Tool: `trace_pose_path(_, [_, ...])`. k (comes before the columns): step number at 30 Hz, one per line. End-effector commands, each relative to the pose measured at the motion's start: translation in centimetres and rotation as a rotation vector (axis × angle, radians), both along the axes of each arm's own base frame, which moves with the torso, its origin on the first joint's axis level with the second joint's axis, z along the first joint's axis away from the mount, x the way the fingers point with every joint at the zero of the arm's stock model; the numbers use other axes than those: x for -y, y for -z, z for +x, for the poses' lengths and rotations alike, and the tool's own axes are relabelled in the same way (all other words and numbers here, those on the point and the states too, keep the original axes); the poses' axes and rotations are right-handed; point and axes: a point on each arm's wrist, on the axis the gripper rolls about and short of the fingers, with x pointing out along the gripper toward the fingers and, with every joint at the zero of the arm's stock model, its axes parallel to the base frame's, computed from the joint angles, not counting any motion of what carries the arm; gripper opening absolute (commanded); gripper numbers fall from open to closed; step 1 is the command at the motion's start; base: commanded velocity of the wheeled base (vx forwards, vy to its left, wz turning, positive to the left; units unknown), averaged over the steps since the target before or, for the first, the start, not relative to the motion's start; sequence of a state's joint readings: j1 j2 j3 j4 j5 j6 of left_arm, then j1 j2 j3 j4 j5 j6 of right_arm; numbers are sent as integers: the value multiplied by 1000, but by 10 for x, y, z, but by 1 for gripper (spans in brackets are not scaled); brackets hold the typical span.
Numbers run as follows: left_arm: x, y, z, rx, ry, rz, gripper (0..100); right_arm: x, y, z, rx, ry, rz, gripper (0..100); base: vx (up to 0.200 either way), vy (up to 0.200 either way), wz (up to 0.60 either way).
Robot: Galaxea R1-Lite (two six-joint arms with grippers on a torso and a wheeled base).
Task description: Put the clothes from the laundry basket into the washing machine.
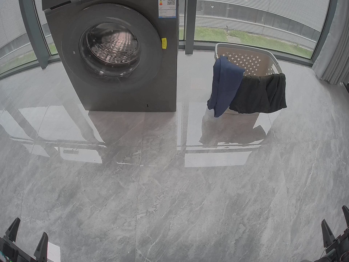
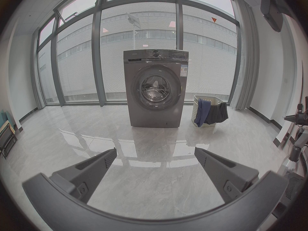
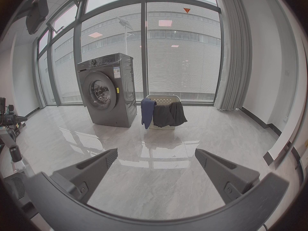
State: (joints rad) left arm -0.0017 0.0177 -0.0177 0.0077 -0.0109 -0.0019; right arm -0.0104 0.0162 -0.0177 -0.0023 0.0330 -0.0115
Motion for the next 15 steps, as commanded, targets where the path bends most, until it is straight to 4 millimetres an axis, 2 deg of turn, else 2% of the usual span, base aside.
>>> trace_pose_path(1, [0,4,0,-6,0,-1,100,0,5,1,-18,-4,-2,100,0,0,0])
trace_pose_path(10, [0,4,0,-6,-4,-20,100,0,5,1,-16,-2,-1,100,0,0,0])
trace_pose_path(15, [0,4,0,-6,-4,-20,100,0,5,1,-16,-2,1,100,200,0,0])
